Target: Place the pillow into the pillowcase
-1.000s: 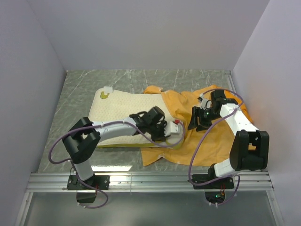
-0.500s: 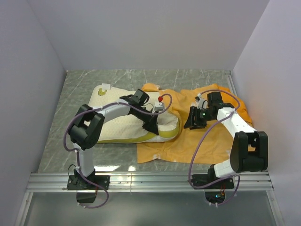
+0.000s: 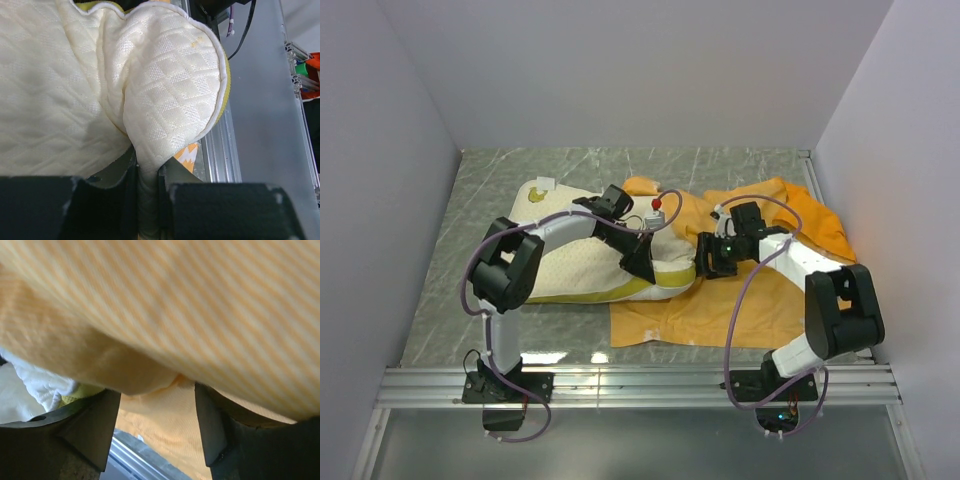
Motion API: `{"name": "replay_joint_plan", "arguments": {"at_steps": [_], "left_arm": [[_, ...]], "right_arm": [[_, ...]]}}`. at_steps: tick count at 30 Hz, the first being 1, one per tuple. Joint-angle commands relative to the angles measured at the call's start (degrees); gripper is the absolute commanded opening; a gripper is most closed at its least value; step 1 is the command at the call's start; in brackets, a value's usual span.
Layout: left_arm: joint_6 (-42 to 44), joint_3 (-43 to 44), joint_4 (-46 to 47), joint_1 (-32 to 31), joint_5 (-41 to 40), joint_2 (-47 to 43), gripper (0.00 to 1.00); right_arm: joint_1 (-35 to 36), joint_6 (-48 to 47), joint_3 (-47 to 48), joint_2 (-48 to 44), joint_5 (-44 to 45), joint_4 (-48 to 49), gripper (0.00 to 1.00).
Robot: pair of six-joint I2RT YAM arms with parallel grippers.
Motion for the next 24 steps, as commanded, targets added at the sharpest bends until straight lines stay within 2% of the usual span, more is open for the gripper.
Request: {"name": "replay_joint_plan", "arguments": {"at_steps": [1, 3, 6, 7, 11, 13, 18, 21, 22, 24], "left_arm": [[0.0, 2.1, -0.9, 0.4, 4.1, 0.7, 0.00], [-0.9, 1.7, 0.0, 0.4, 3.9, 0.6, 0.00], [-1.4, 1.4, 0.5, 0.6, 2.5, 0.4, 0.00], [-2.1, 1.1, 1.3, 0.7, 2.0, 0.0, 0.00], [-13.9, -4.2, 13.5, 0.8, -7.1, -3.0, 0.00], [-18.3, -5.9, 20.7, 0.9, -9.9, -4.0, 0.00], [-28.5, -7.8, 27.6, 1.2, -14.0, -3.2, 0.00], [-34.2, -7.5, 31.7, 1.1, -17.5, -2.5, 0.00], [-35.7, -6.9, 31.8, 0.9, -20.7, -1.4, 0.00], [-37.7, -4.6, 30.9, 0.2, -21.0, -0.1, 0.00]], "right_arm": [[2.7, 3.2, 2.4, 1.9, 1.2, 6.0, 0.68], [3.8, 3.7, 3.5, 4.6, 1.5, 6.6, 0.62], [3.3, 1.6, 5.2, 6.8, 0.3, 4.7, 0.25], [3.0, 0.5, 5.8, 6.7, -1.4, 1.7, 0.00], [1.9, -6.7, 6.8, 1.3, -7.3, -7.9, 0.00], [1.2, -9.8, 6.6, -5.1, -8.4, -11.6, 0.00], [0.2, -16.6, 8.7, -13.6, -13.2, -19.3, 0.00], [0.4, -19.8, 9.4, -14.6, -16.8, -23.5, 0.00], [0.4, -20.4, 9.8, -14.6, -17.9, -24.7, 0.00], [0.4, -20.4, 10.5, -14.1, -20.0, -24.8, 0.00]]}}
